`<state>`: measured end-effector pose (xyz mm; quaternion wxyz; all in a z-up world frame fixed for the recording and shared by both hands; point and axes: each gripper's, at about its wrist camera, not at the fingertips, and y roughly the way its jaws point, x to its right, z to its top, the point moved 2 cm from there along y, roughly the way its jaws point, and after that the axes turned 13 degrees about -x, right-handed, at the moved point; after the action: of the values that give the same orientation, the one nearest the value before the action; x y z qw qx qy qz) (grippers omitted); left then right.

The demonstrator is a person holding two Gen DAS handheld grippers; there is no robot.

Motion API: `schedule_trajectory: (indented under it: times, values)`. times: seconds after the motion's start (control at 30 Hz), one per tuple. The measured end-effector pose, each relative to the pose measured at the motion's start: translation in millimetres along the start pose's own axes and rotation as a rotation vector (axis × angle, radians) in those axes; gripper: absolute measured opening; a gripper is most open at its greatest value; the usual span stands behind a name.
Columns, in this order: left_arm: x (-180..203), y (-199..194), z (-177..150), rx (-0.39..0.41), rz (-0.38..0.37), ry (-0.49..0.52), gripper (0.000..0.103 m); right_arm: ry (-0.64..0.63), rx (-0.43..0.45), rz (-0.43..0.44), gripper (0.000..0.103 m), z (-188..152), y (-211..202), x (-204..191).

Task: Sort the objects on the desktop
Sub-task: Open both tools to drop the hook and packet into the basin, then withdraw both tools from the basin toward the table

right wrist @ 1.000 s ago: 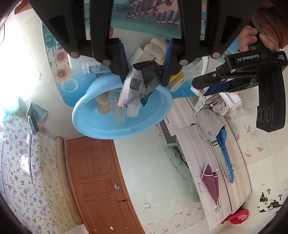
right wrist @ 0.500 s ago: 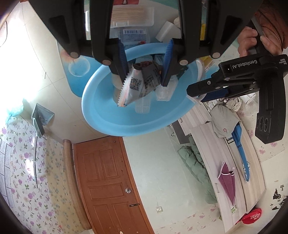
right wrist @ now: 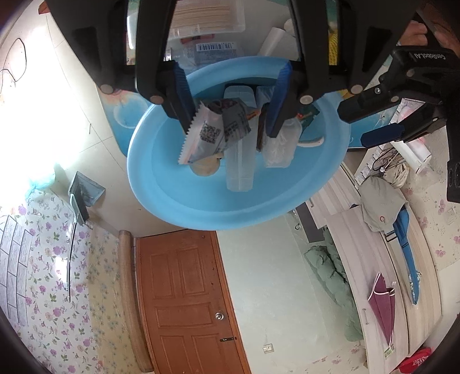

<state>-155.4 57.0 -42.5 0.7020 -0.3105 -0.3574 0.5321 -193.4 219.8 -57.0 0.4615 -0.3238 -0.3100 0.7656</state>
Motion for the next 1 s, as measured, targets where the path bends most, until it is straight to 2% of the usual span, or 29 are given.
schedule_trajectory:
  times: [0.1, 0.27, 0.37, 0.63, 1.0]
  values:
    - [-7.9, -5.9, -19.5, -0.049, 0.002, -0.018, 0.090, 0.001, 0.000, -0.027, 0.054, -5.3, -7.7, -7.9]
    - [-22.1, -12.4, -52.3, -0.115, -0.002, -0.061, 0.090, -0.032, 0.015, -0.070, 0.055, -19.9, -19.1, -26.3]
    - [-29.7, -16.7, -67.8, -0.161, -0.015, -0.097, 0.090, -0.029, 0.012, -0.059, 0.061, -30.0, -23.1, -33.9]
    - [-44.5, -29.4, -90.0, -0.160, 0.066, -0.143, 0.092, -0.019, -0.082, -0.021, 0.062, -54.0, -12.4, -41.0]
    - [-62.0, -18.3, -112.6, -0.199, 0.121, -0.174, 0.092, -0.024, -0.085, -0.031, 0.062, -77.4, -21.1, -35.2]
